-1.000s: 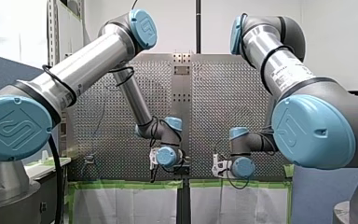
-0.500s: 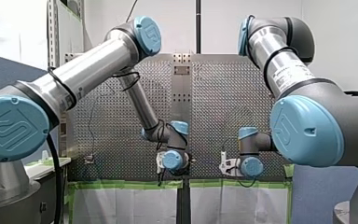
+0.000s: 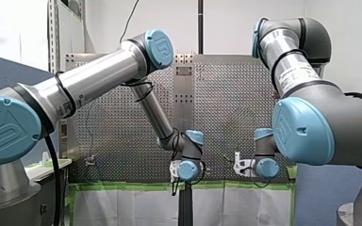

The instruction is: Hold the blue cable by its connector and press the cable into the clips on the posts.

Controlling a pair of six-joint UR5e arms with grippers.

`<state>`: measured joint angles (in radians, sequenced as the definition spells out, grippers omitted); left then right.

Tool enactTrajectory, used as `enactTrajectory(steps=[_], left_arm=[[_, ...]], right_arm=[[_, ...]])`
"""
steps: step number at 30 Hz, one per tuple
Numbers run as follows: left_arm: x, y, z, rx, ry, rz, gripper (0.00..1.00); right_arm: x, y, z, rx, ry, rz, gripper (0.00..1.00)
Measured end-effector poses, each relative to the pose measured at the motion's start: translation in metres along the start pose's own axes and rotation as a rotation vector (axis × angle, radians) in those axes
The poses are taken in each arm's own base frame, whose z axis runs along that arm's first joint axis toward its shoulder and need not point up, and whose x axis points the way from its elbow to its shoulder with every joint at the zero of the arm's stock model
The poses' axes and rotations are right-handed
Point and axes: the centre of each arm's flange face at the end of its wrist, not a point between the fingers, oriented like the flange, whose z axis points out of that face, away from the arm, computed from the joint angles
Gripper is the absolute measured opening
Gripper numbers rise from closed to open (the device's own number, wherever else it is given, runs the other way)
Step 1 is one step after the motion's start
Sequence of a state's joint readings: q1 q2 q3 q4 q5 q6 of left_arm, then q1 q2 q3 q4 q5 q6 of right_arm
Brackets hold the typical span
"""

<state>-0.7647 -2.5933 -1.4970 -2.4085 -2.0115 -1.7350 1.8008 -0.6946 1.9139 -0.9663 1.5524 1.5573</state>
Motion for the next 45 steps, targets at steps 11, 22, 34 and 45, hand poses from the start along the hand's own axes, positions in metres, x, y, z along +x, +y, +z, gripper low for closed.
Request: enactTrajectory(steps=[11,22,34,45], left_arm=[[-0.01,-0.025,0.005,-0.013,-0.04,-0.011,0.0],[0.005,-0.062,0.012,-0.005,-0.097,-0.013,0.0],[0.01,-0.071,0.015,-0.04,-0.126,-0.006,0.0],[-0.008,-0.085,0.032,-0.051,-0.192,-0.022,0.0]], right_arm=[[0.0,0.016,0.014,-0.011,0.07,-0.008,0.0],[-0.027,0.027,0.031,0.021,0.089,-0.019,0.0],[-0.015,0.052,0.051,0.034,0.134,0.002,0.0],[-0.012,0.073,0.058,0.011,0.123,0.008,0.0]])
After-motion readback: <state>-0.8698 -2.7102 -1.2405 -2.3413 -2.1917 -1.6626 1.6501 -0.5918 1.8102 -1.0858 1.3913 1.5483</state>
